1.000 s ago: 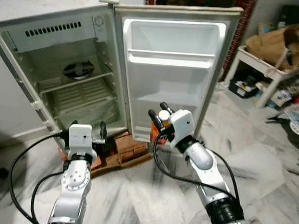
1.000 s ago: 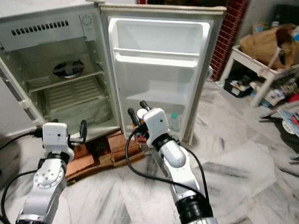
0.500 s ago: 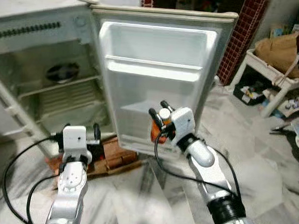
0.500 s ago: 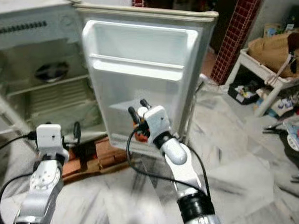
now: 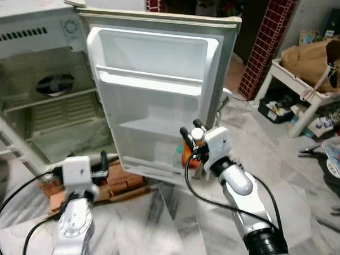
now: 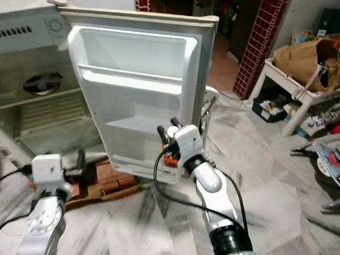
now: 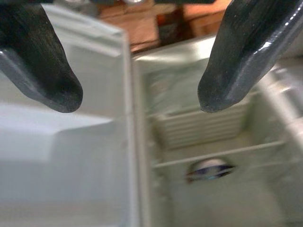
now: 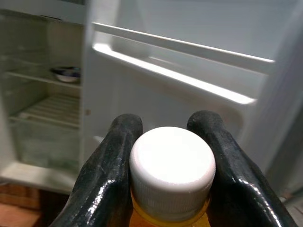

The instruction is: Restocking fridge

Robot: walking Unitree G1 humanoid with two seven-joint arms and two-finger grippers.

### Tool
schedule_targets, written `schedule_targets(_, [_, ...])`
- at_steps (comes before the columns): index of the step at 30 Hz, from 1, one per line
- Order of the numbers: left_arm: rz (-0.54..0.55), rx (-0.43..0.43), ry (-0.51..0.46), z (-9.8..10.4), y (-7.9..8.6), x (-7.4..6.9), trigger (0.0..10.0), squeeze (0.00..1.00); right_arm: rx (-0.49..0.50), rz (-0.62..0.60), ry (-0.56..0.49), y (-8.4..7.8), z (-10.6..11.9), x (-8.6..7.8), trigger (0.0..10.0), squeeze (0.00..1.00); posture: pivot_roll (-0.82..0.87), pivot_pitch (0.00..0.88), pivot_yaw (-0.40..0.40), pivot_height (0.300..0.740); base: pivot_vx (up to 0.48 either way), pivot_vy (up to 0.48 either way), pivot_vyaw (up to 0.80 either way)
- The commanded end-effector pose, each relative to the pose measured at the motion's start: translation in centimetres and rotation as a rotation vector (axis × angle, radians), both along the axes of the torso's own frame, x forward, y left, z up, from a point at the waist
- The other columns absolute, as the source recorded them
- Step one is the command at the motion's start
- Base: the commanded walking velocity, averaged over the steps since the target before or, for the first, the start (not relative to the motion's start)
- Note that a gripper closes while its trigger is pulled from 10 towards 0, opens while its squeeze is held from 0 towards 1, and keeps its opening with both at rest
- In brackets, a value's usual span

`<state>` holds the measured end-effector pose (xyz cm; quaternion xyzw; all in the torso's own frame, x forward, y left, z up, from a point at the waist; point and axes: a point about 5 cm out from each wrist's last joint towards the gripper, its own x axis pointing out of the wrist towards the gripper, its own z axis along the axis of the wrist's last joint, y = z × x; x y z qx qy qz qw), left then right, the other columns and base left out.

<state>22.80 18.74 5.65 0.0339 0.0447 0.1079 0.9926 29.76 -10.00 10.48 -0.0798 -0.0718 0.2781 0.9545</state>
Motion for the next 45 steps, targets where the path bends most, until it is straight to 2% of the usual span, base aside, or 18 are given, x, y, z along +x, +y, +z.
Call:
schedule_targets(1, [0.0, 0.024, -0.01, 0.21, 0.32, -0.2, 10.0, 0.0, 0.006, 0.013, -0.033, 0.18, 0.78, 0.02, 10.0, 0.0, -0.02, 0.035, 0.029, 0.74, 0.0, 0.0, 0.0])
schedule_targets(8, [0.008, 0.02, 0.002, 0.14, 0.64, -0.49, 10.0, 0.0, 0.003, 0.021, -0.038, 0.23, 0.47, -0.47, 10.0, 0.0, -0.02, 0.038, 0.031, 0.74, 0.0, 0.0, 0.15])
schedule_targets(14, [-0.008, 0.011, -0.005, 0.32, 0.14, -0.01, 10.0, 0.0, 0.003, 0.031, -0.037, 0.48, 0.41, -0.6, 10.0, 0.0, -0.02, 0.036, 0.035, 0.74, 0.0, 0.0, 0.67])
schedule_targets(23, [-0.019, 0.007, -0.001, 0.24, 0.05, 0.0, 10.0, 0.0, 0.005, -0.004, -0.029, -0.24, 0.26, -0.46, 10.0, 0.0, -0.03, 0.039, 0.036, 0.74, 0.0, 0.0, 0.05])
schedule_targets(31, [-0.021, 0.003, -0.008, 0.39, 0.02, 0.15, 10.0, 0.0, 0.0, 0.004, -0.031, 0.03, 0.18, -0.58, 10.0, 0.0, -0.03, 0.041, 0.038, 0.74, 0.06, 0.29, 0.0])
schedule_targets(45, [-0.04, 0.005, -0.009, 0.39, -0.24, 0.39, 10.0, 0.0, -0.005, 0.004, -0.033, -0.01, 0.2, -0.44, 10.0, 0.0, -0.03, 0.041, 0.04, 0.74, 0.273, 0.366, 0.0])
